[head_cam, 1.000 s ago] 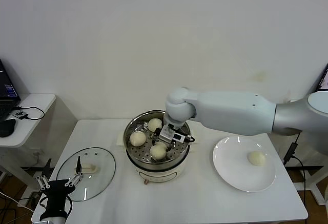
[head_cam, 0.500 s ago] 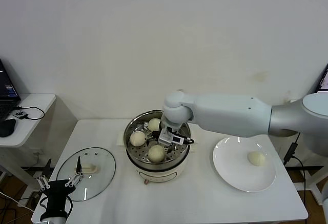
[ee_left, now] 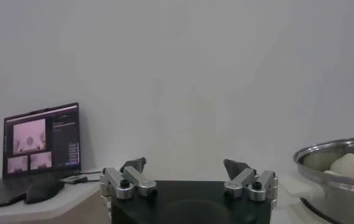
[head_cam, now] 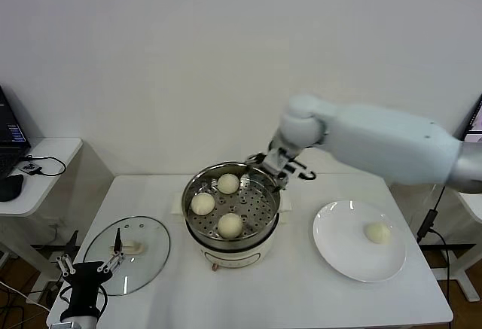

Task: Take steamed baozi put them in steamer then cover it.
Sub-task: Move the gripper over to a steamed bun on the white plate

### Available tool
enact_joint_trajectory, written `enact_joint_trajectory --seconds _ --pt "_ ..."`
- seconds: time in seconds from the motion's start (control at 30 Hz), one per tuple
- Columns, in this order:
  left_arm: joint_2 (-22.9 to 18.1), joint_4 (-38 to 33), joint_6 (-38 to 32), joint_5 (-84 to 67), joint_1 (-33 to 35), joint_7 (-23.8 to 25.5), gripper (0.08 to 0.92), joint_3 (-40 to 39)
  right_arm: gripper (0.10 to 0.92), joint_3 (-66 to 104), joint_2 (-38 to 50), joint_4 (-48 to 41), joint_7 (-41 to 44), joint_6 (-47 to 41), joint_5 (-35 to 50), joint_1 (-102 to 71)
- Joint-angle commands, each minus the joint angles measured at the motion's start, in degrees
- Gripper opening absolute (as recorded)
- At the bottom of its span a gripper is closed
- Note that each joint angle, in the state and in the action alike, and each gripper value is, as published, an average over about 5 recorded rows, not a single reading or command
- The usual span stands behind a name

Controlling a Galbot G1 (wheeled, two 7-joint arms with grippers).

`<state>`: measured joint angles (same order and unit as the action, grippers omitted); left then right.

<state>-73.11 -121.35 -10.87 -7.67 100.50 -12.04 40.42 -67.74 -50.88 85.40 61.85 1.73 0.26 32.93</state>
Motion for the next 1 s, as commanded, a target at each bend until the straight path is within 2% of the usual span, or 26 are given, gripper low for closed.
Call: enact_joint_trajectory --seconds 0.03,0.2,0.43,0.63,1.0 --pt "0.5 0.3 0.1 0.2 -0.4 0.0 0.823 -1.0 0.823 3.2 19.9 4.0 1.8 -10.9 3.4 -1.5" --pt "0.8 0.3 0.2 0.3 -0.8 0.1 0.823 -1.9 0.823 7.4 28.1 6.2 1.8 -11.9 -1.8 -9.2" --pt "0.8 0.0 0.4 0.8 -0.6 0.2 0.823 -2.8 0.823 23.7 33.4 2.5 0.8 -11.8 -10.0 -31.8" --pt "0.7 -0.1 0.6 1.3 -0.5 0.2 0.823 -2.9 0.823 35.9 33.0 -1.8 0.1 -11.5 -13.9 -45.4" --pt "0.3 -0.3 0.9 1.7 -0.2 0.2 0.823 -2.6 0.823 41.7 25.5 -11.7 -1.5 -10.5 -17.2 -52.0"
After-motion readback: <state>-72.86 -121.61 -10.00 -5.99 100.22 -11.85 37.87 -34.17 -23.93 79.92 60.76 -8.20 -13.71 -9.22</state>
